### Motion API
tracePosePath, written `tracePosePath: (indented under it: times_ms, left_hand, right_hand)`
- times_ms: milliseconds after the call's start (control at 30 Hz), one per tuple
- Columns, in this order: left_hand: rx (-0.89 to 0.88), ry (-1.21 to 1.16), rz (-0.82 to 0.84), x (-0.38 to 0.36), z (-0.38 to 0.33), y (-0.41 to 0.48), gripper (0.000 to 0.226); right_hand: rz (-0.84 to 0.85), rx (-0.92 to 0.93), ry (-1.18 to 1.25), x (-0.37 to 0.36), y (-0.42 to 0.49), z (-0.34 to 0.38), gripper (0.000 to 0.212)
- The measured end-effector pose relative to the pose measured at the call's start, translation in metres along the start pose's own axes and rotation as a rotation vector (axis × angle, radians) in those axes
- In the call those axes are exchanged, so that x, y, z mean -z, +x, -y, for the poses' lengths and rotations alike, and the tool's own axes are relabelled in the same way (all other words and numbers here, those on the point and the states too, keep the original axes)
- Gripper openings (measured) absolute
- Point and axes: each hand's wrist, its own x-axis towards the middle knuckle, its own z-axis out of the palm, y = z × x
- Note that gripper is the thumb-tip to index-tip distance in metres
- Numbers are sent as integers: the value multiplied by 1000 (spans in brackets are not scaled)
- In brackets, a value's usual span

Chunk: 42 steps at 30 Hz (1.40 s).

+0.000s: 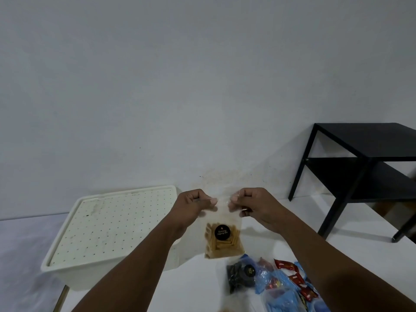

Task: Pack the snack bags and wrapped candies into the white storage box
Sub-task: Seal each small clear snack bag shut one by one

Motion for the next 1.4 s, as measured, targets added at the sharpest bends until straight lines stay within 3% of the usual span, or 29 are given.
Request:
tracePosePath:
  times_ms: [100, 233, 467, 733, 1100, 1200, 1400]
  left_hand:
    - [20, -12, 15, -1, 1, -1, 24]
    - [58, -44, 41, 0, 2, -3, 11]
    - [43, -143, 12, -10, 0, 0, 16]
    - [70, -226, -74, -16, 7, 3, 10]
    - [51, -174, -43, -13, 7, 3, 16]
    - [50, -141, -54, -15, 5, 2, 28]
    - [6, -83, -104, -14, 5, 2, 26]
  right_hand:
    - [-51, 21, 7, -5, -3, -4, 15]
    - [-33, 37, -47, -2, -7, -2, 15]
    - [-93, -8, 192, -7, -5, -4, 30]
    - [-179, -55, 300, -15, -3, -12, 13]
    - [-238, 75, 45, -19, -1, -8, 14]
    - [-239, 68, 11, -22, 1, -7, 15]
    - [-177, 32, 13, -27, 2, -6, 18]
